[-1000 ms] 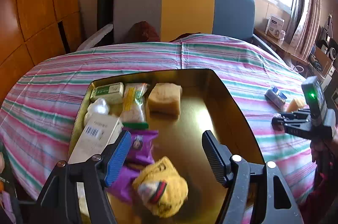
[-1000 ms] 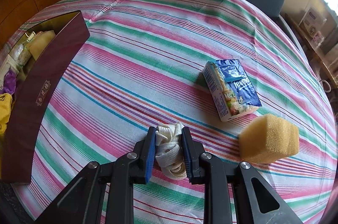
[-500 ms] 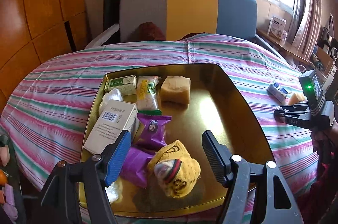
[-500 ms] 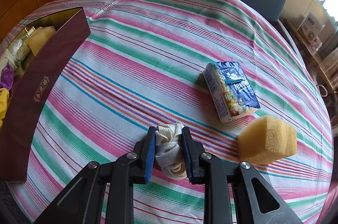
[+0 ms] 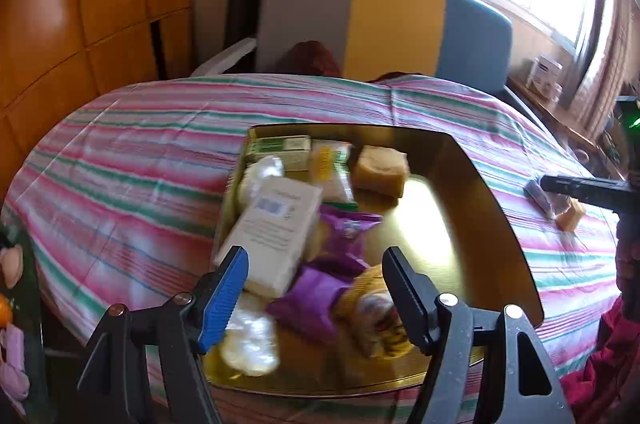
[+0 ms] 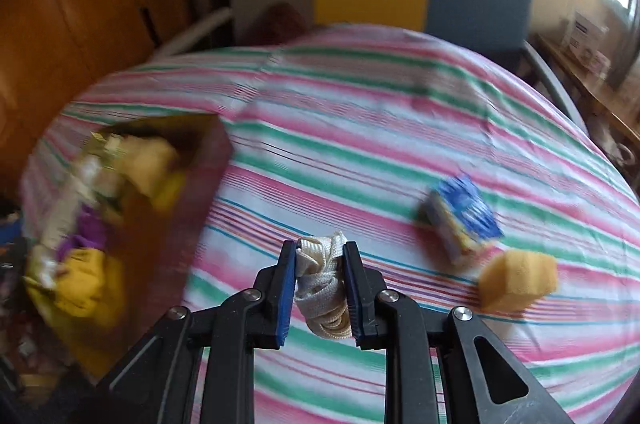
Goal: Organize objects
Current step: 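Carry the white cloth bundle into the gold tray and open the right tool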
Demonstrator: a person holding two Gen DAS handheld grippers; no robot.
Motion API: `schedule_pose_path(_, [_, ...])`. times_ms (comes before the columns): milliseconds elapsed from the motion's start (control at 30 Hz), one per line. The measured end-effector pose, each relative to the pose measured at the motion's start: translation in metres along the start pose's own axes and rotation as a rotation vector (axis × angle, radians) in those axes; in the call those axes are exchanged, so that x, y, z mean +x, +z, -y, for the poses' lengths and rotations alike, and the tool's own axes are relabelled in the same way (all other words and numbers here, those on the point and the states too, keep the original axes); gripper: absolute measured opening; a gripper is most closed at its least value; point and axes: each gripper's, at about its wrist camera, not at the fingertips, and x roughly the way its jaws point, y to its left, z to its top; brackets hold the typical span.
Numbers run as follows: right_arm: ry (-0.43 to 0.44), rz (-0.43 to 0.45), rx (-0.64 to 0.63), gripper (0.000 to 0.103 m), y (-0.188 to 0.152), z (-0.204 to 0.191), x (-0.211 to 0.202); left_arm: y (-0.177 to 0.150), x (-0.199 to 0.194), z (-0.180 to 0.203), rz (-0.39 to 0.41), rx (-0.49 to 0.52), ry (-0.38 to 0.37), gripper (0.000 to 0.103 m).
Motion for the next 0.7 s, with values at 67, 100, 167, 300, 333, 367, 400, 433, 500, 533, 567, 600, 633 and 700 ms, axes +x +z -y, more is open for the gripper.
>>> schedule_pose_path(67, [0.058, 0.023, -0.041, 0.023, 0.011, -0.032, -0.005, -0.001, -0.001, -0.009, 0.003, -0.018, 0.009, 0.070])
schedule_pose_path(100, [0.088, 0.030, -0.060, 0.023, 0.015, -0.050, -0.005, 0.000, -0.002, -0.012, 0.004, -0.023, 0.009, 0.070])
schedule_pose_path(167, [0.149, 0.027, -0.101, 0.023, 0.023, -0.086, 0.001, 0.000, -0.003, -0.018, 0.006, -0.032, 0.011, 0.070])
schedule_pose_path(300, [0.208, -0.030, -0.150, 0.023, 0.029, -0.148, 0.037, -0.001, -0.001, -0.025, -0.001, -0.044, 0.005, 0.070])
schedule_pose_path(333, [0.212, -0.049, -0.150, 0.023, 0.030, -0.156, 0.047, -0.002, 0.001, -0.025, -0.004, -0.046, 0.004, 0.070])
schedule_pose_path(367, [0.218, -0.075, -0.146, 0.023, 0.031, -0.166, 0.060, -0.003, 0.002, -0.026, -0.008, -0.048, 0.002, 0.070])
schedule_pose_path(400, [0.224, -0.101, -0.142, 0.023, 0.032, -0.174, 0.074, -0.004, 0.004, -0.027, -0.013, -0.050, 0.001, 0.070])
schedule_pose_path(433, [0.224, -0.123, -0.142, 0.023, 0.033, -0.181, 0.086, -0.004, 0.005, -0.028, -0.017, -0.050, 0.001, 0.070])
schedule_pose_path(500, [0.194, -0.139, -0.138, 0.023, 0.034, -0.193, 0.107, -0.006, 0.008, -0.028, -0.026, -0.048, 0.003, 0.070])
schedule_pose_path(533, [0.196, -0.143, -0.127, 0.024, 0.036, -0.196, 0.114, -0.006, 0.009, -0.029, -0.027, -0.046, 0.004, 0.070])
schedule_pose_path(567, [0.204, -0.146, -0.117, 0.026, 0.036, -0.199, 0.120, -0.007, 0.010, -0.028, -0.027, -0.044, 0.009, 0.070])
schedule_pose_path(600, [0.209, -0.153, -0.109, 0.029, 0.037, -0.201, 0.126, -0.007, 0.011, -0.028, -0.028, -0.042, 0.014, 0.070])
schedule_pose_path(633, [0.223, -0.166, -0.087, 0.029, 0.038, -0.201, 0.130, -0.007, 0.012, -0.028, -0.029, -0.041, 0.016, 0.070])
schedule_pose_path(700, [0.240, -0.146, -0.081, 0.030, 0.040, -0.199, 0.125, -0.007, 0.012, -0.029, -0.028, -0.042, 0.019, 0.070])
